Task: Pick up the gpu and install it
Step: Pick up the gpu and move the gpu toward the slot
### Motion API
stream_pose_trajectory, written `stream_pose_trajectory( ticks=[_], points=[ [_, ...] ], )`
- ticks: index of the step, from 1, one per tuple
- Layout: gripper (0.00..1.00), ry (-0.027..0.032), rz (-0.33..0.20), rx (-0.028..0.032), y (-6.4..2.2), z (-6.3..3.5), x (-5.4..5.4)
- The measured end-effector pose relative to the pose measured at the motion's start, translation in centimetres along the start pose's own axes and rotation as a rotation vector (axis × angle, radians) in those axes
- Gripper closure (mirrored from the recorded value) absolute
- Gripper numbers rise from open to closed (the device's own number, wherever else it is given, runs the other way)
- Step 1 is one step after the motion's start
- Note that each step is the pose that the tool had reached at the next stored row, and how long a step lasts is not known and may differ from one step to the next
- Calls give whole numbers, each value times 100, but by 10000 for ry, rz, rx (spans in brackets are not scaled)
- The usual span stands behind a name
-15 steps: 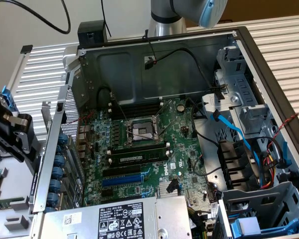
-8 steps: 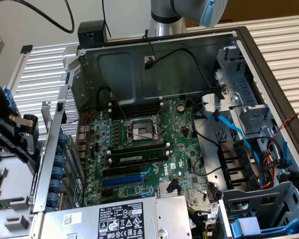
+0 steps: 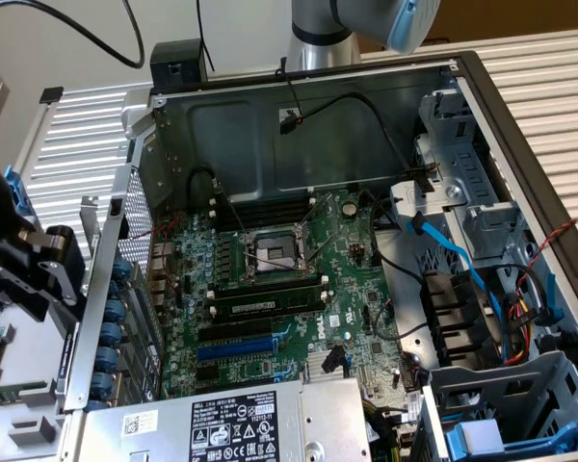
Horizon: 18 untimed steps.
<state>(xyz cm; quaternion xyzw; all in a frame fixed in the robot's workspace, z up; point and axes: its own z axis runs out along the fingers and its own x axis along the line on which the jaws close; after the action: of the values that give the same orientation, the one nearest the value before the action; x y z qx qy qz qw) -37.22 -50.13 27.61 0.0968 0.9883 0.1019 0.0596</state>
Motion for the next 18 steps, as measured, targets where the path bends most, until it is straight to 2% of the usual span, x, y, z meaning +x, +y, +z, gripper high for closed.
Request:
stream_pose_trajectory(
  ticks=[5,13,18],
  points=[
    [49,14,12,-78,-53,80,-2],
    [49,27,21,-148,-95,222,-4],
    [49,50,38,-213,-107,312,-29]
  ],
)
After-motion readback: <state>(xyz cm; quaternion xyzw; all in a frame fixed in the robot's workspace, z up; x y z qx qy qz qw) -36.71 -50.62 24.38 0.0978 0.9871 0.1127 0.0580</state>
